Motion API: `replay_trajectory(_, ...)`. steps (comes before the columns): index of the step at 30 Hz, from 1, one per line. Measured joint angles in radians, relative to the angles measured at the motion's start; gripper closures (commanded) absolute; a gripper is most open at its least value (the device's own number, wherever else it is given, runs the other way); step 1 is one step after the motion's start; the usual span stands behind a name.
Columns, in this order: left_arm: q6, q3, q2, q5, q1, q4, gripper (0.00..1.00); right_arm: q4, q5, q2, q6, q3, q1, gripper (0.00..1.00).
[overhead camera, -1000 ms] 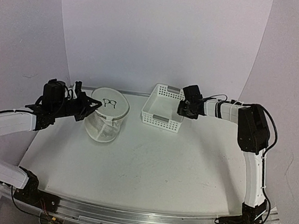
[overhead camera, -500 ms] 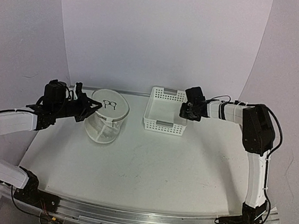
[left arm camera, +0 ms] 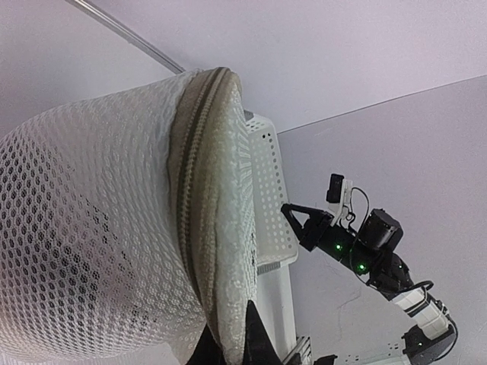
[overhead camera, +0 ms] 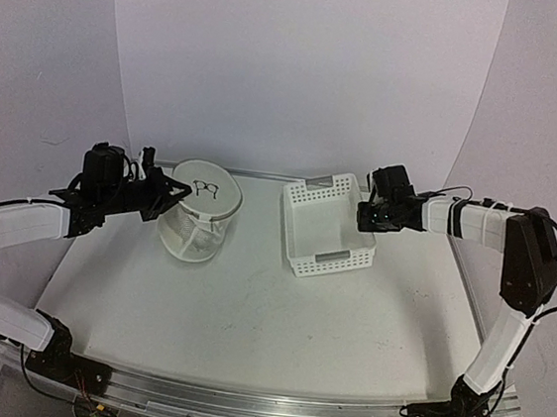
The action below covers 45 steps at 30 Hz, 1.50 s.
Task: Unzip the laundry bag and remove the bra
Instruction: Pick up the bin from the center of the board, then place the bin at the center of the board.
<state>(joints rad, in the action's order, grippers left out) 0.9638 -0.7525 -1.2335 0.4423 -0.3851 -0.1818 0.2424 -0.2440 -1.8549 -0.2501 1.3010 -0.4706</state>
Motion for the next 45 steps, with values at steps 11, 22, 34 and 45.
replay_trajectory(11, -0.016, -0.020, -0.024, 0.008, 0.000, 0.000, 1.00, 0.005, 0.107, 0.265, 0.124, -0.290, 0.025, 1.00)
replay_trajectory(22, -0.023, -0.040, -0.050, 0.031, 0.000, 0.000, 1.00, -0.014, 0.122, 0.296, 0.104, -0.410, 0.057, 0.90)
replay_trajectory(34, -0.022, -0.046, -0.063, 0.037, 0.000, 0.000, 1.00, -0.014, 0.131, 0.296, 0.091, -0.412, 0.063, 0.69)
replay_trajectory(45, -0.006, -0.080, -0.079, 0.043, 0.000, -0.001, 1.00, 0.048, 0.232, 0.441, 0.044, -0.320, 0.059, 0.54)
